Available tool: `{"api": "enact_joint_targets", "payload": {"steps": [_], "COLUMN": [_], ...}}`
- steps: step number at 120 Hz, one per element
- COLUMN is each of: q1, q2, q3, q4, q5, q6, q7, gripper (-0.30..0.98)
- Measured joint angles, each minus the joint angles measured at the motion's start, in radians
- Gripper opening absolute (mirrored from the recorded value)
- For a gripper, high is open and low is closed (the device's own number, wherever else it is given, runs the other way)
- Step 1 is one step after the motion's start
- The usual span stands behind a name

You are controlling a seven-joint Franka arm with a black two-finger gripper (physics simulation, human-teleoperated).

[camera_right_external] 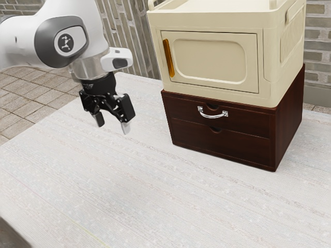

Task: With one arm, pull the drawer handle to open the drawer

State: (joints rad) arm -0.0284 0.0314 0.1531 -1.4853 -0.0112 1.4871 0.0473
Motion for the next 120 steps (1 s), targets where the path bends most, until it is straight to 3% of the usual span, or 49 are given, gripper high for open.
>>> {"api": "enact_joint_targets", "payload": {"steps": [35, 67, 120], "q1": [0.04, 0.137, 0.24], "q2": [-0.008, -0.05, -0.036], "q3": [0.025, 0.022, -0.024], "q4": [0.002, 0.145, 0.145], "q5": [-0.022, -0.067, -0.068], "q6": [0.0, -0.047, -0.061], "q7": [0.002, -0.036, -0.74], "gripper": [0.69, 0.69, 0.69]}}
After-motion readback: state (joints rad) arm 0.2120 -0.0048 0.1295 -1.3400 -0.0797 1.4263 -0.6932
